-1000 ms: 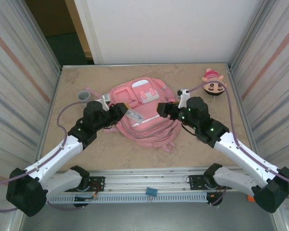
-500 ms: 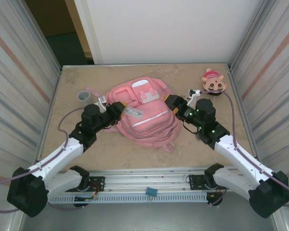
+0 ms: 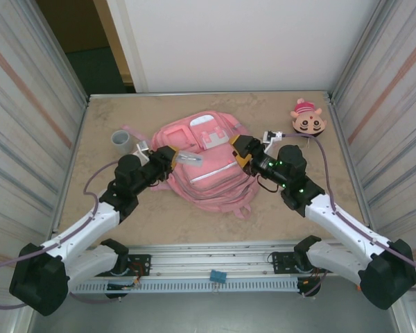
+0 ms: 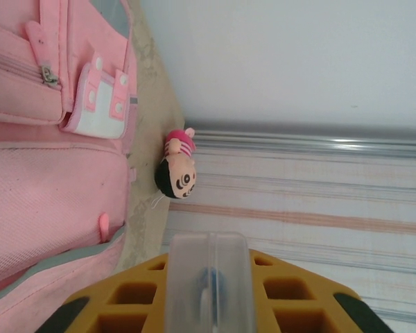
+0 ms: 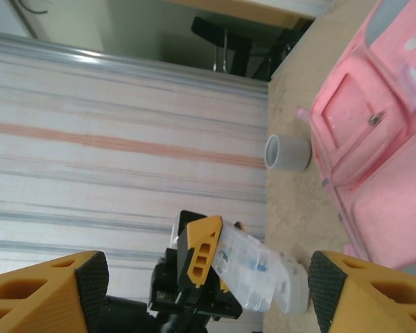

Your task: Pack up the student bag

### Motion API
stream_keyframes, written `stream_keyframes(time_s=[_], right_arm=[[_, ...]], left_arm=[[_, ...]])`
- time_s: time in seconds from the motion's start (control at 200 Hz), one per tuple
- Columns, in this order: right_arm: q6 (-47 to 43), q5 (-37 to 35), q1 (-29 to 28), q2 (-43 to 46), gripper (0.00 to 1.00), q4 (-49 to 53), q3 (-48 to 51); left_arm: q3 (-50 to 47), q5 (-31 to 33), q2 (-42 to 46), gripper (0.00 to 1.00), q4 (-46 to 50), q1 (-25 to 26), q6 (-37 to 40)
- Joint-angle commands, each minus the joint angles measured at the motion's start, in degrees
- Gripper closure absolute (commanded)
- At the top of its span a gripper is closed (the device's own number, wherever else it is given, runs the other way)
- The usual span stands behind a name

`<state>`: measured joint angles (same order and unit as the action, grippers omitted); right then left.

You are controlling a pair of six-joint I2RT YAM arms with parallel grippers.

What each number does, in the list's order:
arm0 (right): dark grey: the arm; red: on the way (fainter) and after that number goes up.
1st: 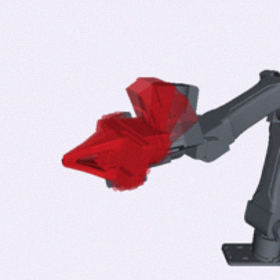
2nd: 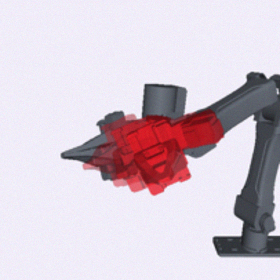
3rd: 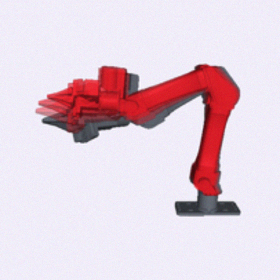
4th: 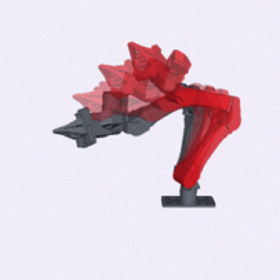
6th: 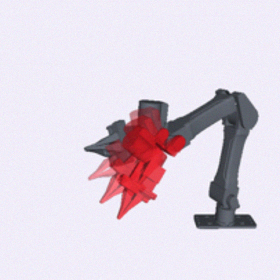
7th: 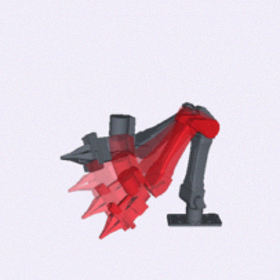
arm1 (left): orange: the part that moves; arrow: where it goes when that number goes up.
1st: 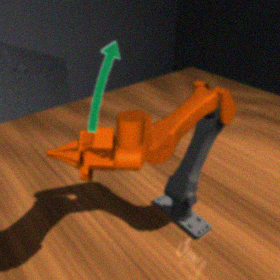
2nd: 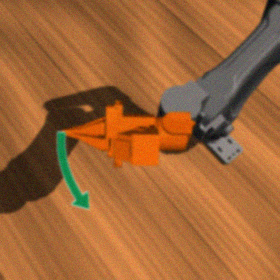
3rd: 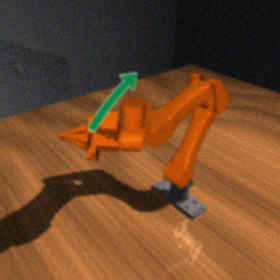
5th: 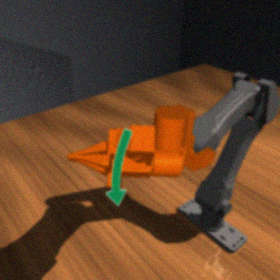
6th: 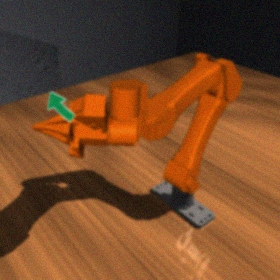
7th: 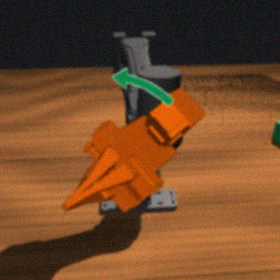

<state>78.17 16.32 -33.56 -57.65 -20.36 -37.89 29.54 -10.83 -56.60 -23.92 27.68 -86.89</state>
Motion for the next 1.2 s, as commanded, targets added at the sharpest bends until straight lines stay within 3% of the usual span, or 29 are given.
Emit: stream_keyframes(time_s=[0.0, 0.175, 0.486, 0.802, 1.072, 1.193], right_arm=[[3.93, -0.68, -2.6, -3.32, 0.23, -5.53, -0.41], [4.52, 0.63, -6.36, -10.29, 0.24, -6.09, -4.28], [5.06, 3.09, -8.07, -17.64, 0.36, -11.01, -6.66], [5.69, 4.42, -10.2, -20.66, 0.6, -13.9, -8.3], [6.73, 4.69, -11.14, -21.18, 0.73, -14.8, -7.83], [6.73, 4.17, -10.82, -20.4, 0.82, -14.71, -7.0]], left_arm=[[-0.31, 1.19, 1.42, 0.87, -3.31, -0.44, -1.65], [-0.06, -0.97, 0.6, 0.86, -5.49, -0.44, -2.55], [1.1, -6.21, -3.06, 0.83, -11.08, -0.44, -3.19], [2.11, -8.02, -5.43, 0.83, -12.18, -0.44, -3.49], [2.06, -7.97, -6.3, 0.83, -12.11, -0.44, -3.53], [1.69, -7.62, -5.72, 0.78, -10.09, -0.44, -2.81]])
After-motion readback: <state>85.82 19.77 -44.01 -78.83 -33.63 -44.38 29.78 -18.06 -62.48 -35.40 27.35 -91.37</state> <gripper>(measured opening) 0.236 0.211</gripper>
